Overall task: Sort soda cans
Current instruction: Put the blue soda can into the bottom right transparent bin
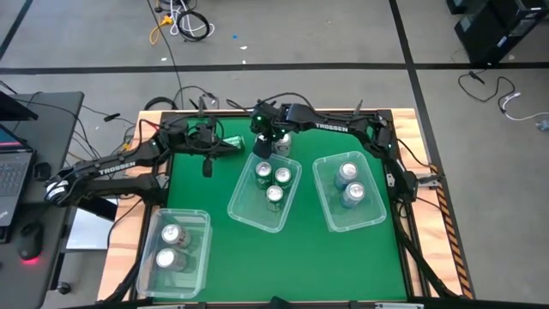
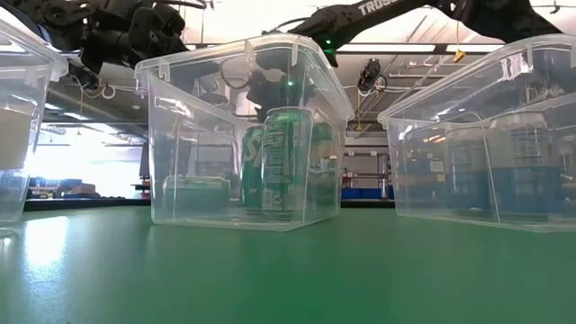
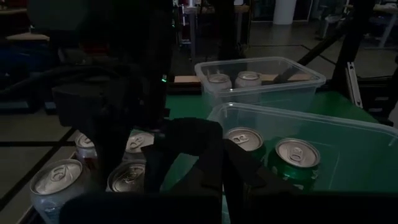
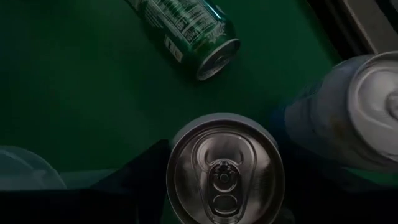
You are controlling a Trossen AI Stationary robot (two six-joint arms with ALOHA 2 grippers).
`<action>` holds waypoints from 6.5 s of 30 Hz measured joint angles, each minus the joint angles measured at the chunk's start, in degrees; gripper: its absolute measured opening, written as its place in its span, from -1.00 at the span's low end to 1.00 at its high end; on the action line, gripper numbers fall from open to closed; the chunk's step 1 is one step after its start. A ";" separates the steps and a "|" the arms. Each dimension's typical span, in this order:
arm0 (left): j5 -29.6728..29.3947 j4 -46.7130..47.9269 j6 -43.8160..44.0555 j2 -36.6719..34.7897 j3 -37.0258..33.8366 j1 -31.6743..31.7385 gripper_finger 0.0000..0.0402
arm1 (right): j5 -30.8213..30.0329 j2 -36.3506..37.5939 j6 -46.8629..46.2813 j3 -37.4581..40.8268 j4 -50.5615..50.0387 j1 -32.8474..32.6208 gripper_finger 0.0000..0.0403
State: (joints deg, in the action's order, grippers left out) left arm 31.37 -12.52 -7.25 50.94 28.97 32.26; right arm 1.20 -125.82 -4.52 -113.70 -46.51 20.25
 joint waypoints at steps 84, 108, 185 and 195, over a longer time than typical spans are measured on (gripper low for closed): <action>0.05 -2.29 1.75 -0.04 0.04 -0.01 -0.98 | -22.91 48.41 -43.27 60.57 3.38 -20.83 0.33; -0.35 -2.76 3.58 -0.04 0.04 -0.01 -0.98 | -24.07 48.07 -24.29 45.53 10.78 -15.53 0.51; -1.37 -2.04 4.73 -0.04 0.04 -0.01 -0.98 | 1.69 -0.54 9.18 -19.75 -15.24 6.80 0.42; -1.35 -4.57 6.10 -0.04 0.04 -0.01 -0.98 | -9.01 16.99 -0.70 -19.77 -29.23 -1.49 0.42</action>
State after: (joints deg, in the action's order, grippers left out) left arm 30.02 -17.09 -1.15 50.89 29.02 32.25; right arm -7.81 -108.83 -5.22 -133.47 -75.73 18.77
